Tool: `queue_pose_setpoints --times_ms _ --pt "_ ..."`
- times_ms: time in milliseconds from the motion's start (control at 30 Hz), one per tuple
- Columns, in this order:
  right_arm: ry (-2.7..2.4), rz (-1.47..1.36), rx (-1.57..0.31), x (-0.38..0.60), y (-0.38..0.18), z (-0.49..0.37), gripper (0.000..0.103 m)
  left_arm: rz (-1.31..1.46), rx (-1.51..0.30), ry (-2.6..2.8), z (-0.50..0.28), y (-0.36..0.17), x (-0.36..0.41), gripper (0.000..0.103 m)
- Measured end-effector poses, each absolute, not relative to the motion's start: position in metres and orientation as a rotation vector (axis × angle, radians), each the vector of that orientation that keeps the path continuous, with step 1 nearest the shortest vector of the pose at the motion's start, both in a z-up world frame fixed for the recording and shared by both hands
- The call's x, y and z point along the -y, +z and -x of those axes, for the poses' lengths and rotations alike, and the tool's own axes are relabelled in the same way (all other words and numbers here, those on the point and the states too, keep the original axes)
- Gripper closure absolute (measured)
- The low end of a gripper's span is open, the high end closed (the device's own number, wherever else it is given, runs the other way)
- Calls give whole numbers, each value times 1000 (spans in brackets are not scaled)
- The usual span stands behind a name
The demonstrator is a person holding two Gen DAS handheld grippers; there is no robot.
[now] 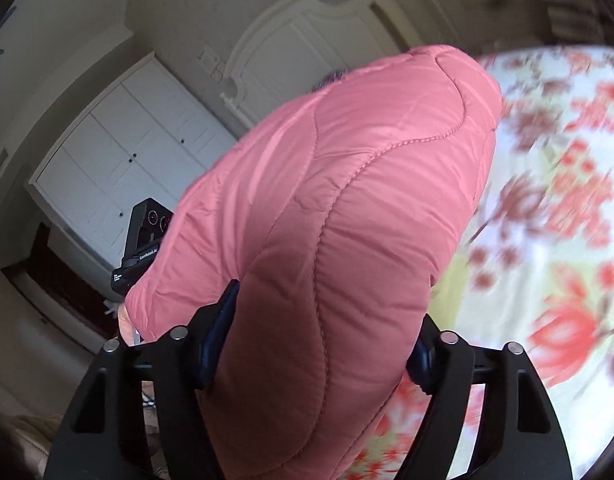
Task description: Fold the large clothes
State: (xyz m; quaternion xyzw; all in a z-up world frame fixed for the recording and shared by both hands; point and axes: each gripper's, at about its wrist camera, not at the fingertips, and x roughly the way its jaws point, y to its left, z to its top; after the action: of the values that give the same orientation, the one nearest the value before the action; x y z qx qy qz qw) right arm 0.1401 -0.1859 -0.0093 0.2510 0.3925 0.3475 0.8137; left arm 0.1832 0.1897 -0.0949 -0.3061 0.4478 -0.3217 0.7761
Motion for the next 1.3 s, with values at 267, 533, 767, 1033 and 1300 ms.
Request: queue_pose_setpoints --times_ms 267,533,767,1033,1300 --pt "561 -501 -749 270 34 -199 32 647 -923 -709 -293 -69 -97 53" --pt "327 -520 -859 296 -16 -219 12 638 -983 -495 -299 -113 -94 29" --pt "247 -127 -570 204 58 -160 9 291 -585 -198 -215 -3 -100 2" --pt "294 415 -629 92 -7 -150 8 79 -341 -231 -135 80 -62 2" --pt "381 175 -458 169 59 -66 7 -6 -234 -163 -72 115 -29 2"
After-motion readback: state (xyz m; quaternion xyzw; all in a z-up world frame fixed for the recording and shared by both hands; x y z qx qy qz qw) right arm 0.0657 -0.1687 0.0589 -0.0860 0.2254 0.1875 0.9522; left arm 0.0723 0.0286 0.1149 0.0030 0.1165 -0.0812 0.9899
